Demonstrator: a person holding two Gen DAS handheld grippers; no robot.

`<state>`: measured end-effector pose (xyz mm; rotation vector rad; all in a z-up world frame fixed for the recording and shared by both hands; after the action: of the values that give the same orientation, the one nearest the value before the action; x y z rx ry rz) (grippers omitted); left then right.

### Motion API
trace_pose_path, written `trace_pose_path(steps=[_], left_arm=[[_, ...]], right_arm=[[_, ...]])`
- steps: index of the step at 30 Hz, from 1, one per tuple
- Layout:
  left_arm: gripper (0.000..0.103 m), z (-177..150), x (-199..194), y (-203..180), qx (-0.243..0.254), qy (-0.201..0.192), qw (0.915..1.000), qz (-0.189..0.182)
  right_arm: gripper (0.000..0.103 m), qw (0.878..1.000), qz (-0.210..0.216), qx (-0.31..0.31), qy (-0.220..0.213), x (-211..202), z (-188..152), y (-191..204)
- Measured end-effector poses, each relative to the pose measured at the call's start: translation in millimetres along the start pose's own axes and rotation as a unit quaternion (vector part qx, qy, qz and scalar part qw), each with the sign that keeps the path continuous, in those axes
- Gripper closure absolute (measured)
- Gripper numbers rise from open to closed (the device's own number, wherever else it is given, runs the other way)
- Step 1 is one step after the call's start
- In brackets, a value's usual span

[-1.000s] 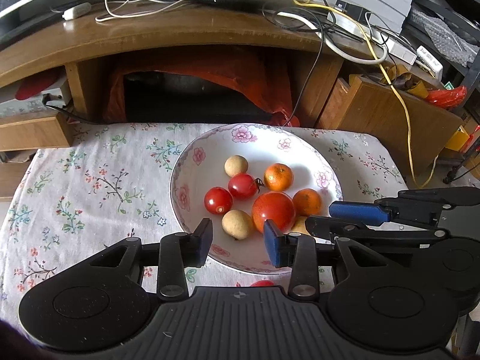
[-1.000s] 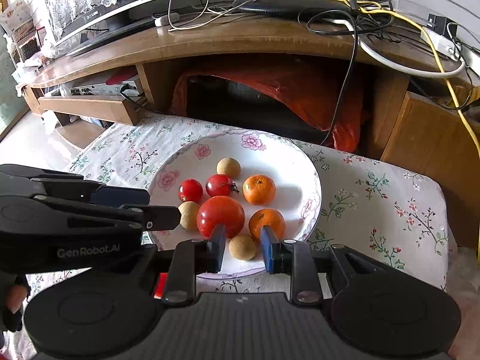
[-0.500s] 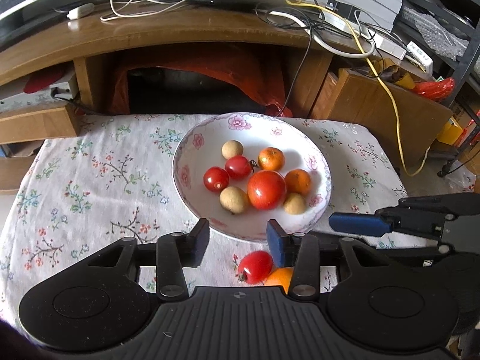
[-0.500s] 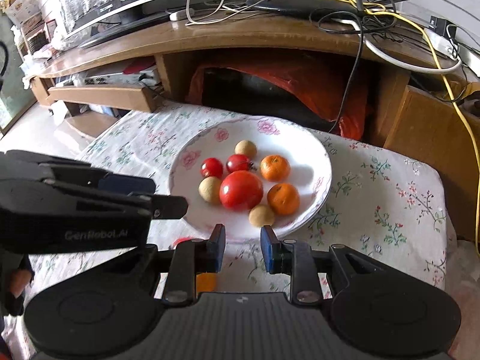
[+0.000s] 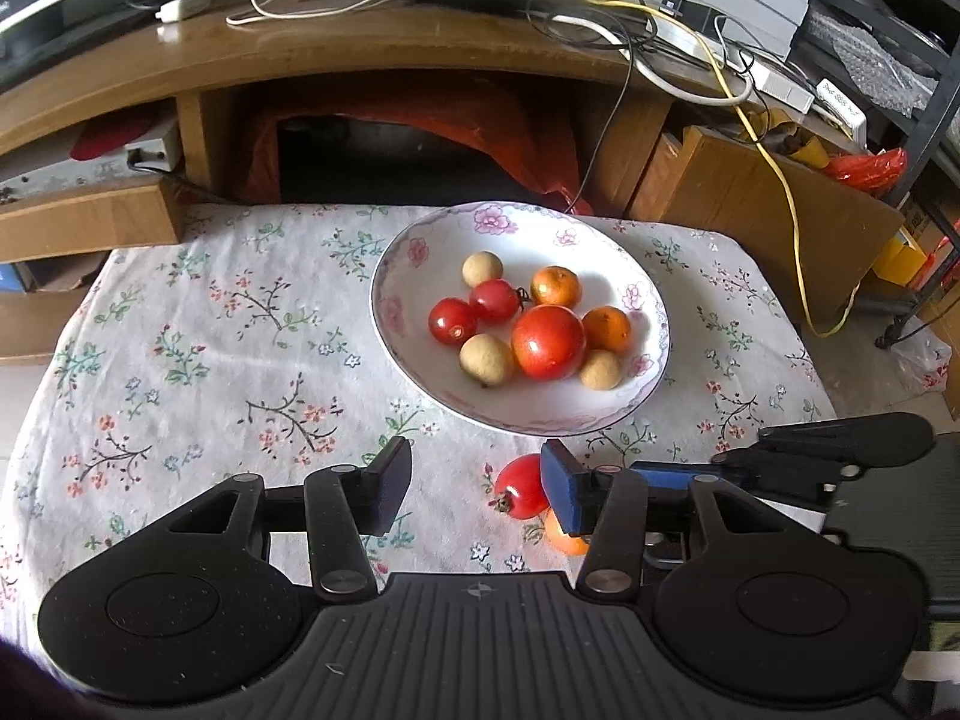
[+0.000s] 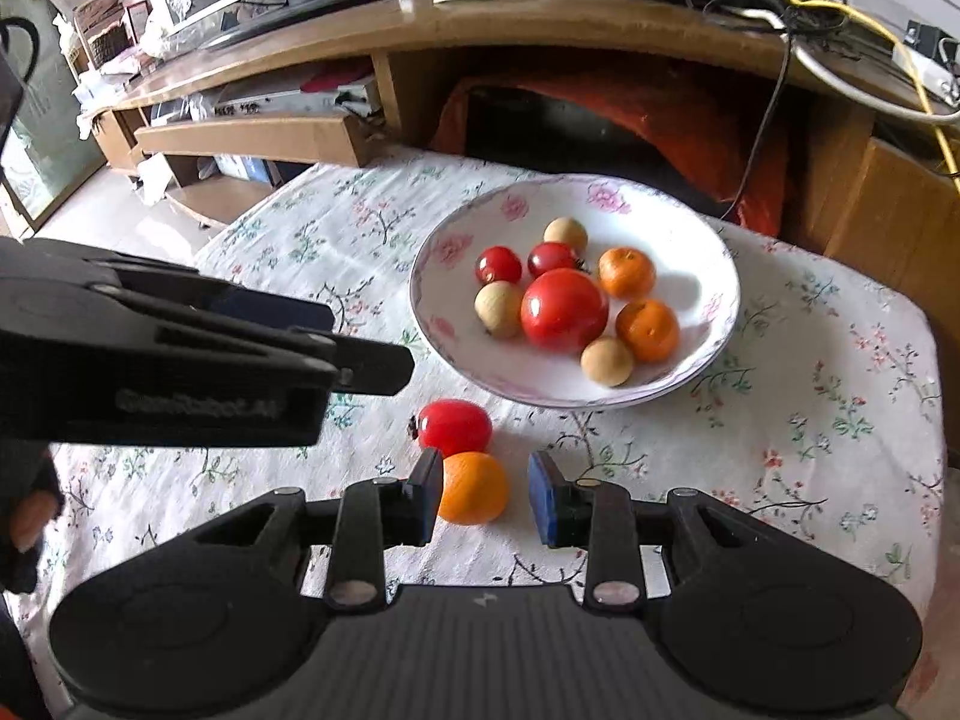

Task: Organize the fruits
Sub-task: 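Grasp a mandarin with the right tool while the left tool approaches a red cherry tomato, then close the left tool on the red cherry tomato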

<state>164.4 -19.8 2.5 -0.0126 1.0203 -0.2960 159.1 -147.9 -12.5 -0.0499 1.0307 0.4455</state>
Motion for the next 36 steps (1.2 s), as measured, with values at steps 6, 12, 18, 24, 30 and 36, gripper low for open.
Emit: trace_pose_path(steps=[6, 12, 18, 24, 30, 36], left_arm=[[0.044, 0, 5, 2, -0.002, 0.005, 1.0000, -0.004], [0.044, -1, 10, 6, -0.007, 0.011, 0.9999, -0.003], [0.044, -4, 15, 0, -0.001, 0.019, 0.9997, -0.012], [0.044, -4, 31, -12, 0.013, 0.037, 0.9989, -0.025], [0.045, 1, 53, -21, 0.028, 0.044, 0.9985, -0.018], [0.049, 3, 70, -26, 0.033, 0.042, 0.9985, -0.013]], right_arm=[[0.070, 1.000, 0.011, -0.006, 0.016, 19, 0, 4], [0.069, 1.000, 0.016, -0.014, 0.024, 35, 0, 9], [0.069, 0.999, 0.011, -0.014, 0.032, 32, -3, 7], [0.069, 0.999, -0.002, 0.001, 0.043, 15, -19, -8], [0.069, 0.999, -0.009, 0.017, 0.051, 0, -36, -24], [0.069, 0.998, -0.001, 0.024, 0.050, -3, -39, -28]])
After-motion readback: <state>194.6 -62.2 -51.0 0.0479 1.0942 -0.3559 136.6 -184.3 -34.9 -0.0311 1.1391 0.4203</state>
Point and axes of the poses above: each gripper's, at about its wrist camera, not at the fingertips, and x roughly the way its jaws point, y to its left, z to its top, the point moved 2 cm from there along x, roughly the way its jaws point, and after that the axes turned 3 degrees about y, right-handed, at the moved point
